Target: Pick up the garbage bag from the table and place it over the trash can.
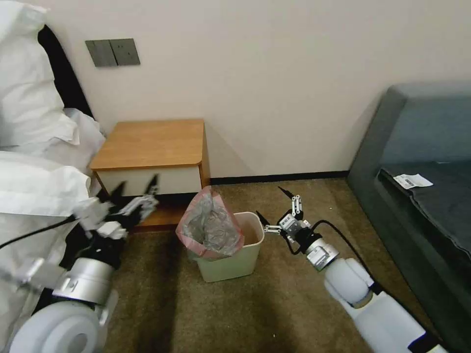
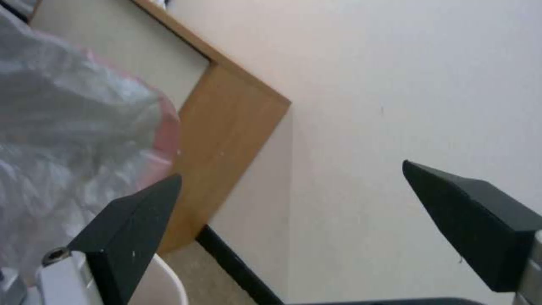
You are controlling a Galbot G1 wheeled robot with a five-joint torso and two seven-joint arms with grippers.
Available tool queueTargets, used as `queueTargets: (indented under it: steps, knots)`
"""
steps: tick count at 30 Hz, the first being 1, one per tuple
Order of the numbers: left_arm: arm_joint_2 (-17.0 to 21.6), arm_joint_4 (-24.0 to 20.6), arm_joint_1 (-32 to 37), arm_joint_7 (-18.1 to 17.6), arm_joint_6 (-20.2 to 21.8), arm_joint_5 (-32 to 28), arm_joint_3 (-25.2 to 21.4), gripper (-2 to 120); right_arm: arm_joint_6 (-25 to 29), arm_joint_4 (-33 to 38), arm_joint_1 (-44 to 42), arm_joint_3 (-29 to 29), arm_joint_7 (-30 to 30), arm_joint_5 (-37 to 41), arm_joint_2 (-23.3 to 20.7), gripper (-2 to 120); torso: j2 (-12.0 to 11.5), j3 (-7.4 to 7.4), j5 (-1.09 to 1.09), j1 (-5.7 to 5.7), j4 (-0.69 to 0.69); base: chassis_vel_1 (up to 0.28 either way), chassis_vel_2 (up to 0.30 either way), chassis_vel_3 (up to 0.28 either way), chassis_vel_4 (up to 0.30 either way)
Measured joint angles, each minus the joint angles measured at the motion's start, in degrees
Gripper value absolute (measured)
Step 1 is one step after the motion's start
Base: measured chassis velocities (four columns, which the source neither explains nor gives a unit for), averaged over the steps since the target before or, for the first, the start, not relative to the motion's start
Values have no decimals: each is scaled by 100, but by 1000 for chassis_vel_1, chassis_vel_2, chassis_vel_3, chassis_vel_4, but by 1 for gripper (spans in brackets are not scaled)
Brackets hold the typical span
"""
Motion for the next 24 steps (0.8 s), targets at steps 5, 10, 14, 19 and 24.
queueTargets:
  steps: [5,10,14,19,24]
  knots:
    - [478,295,-123,436,82,-453,176,98,76,4,-168,85,37,-116,223,100,0,0,-1,0,0,0,0,0,0]
    - [861,869,-236,1066,-42,-545,720,97,147,7,-375,184,41,-330,519,100,0,0,1,0,-1,0,0,0,0]
    - [844,1257,-336,1260,-87,-538,1125,96,190,-7,-473,243,36,-481,697,100,0,0,1,0,0,0,0,0,0]
    - [773,1711,-433,1280,-88,-483,1399,96,228,-64,-561,292,23,-603,861,100,0,0,1,0,0,0,0,0,0]
    - [720,1983,-431,1145,-81,-360,1531,95,272,-140,-582,296,10,-687,946,100,0,0,2,0,0,0,0,0,0]
